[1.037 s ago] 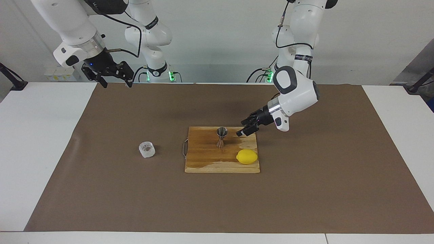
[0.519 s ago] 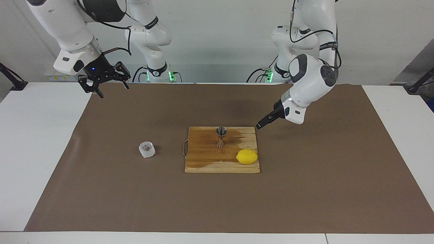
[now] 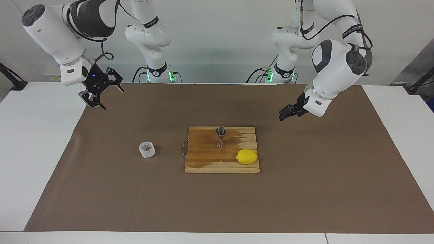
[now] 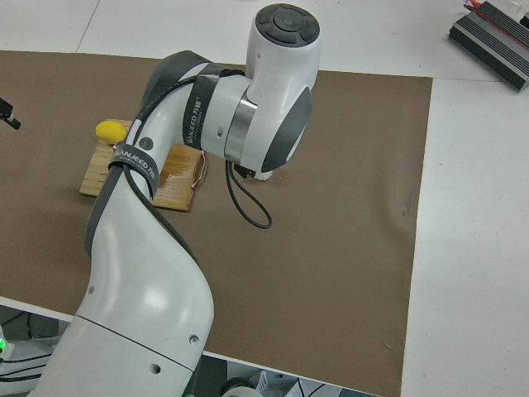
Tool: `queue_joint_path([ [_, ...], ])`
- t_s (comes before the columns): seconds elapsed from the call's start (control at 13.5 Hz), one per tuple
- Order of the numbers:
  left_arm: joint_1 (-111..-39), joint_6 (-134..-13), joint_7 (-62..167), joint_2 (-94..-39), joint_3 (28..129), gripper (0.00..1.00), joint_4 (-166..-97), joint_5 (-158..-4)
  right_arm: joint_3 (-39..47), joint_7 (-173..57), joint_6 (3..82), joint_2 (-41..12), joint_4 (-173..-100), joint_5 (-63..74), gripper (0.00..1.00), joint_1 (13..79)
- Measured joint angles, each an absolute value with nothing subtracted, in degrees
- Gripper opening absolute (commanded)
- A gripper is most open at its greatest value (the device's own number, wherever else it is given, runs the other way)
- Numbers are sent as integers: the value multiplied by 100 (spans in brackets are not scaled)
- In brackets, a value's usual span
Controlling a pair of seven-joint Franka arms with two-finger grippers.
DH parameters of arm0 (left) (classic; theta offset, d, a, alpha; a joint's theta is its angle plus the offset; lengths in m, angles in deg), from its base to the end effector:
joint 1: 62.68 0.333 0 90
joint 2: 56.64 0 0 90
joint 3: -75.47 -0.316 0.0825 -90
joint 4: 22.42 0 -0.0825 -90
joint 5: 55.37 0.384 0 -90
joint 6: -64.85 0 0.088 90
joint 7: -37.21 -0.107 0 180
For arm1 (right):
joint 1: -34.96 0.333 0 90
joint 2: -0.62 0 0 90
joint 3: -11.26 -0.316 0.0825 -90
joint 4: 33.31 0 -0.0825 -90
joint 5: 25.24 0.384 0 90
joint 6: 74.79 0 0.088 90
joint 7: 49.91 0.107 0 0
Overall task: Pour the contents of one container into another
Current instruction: 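Retract the left gripper to rest while the right gripper approaches the white cup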
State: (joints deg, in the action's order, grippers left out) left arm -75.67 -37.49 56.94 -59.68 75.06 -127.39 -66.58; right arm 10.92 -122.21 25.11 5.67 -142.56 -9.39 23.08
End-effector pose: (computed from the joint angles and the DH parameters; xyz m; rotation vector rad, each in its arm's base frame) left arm 0.5501 -0.1399 0.4903 2.9684 0.2622 -0.2201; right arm 0.5217 -0.0813 0.5308 -2.5305 -1.3862 -0.1814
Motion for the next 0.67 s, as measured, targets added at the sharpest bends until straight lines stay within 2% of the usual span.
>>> queue_joint_path([
  [0.22, -7501, -3543, 4781, -5622, 7501, 100, -12736, -6102, 1089, -13294, 2545, 262, -14382, -479, 100, 2070],
  [0.44, -7231, -3518, 4062, -5317, 7486, 100, -12704, -5845, 1093, -14864, 2937, -460, -14455, 147, 100, 1863],
  [0.67, -6982, -3228, 3619, -5314, 7483, 100, -12208, -5605, 1073, -15869, 3148, -990, -14449, 866, 100, 1870],
])
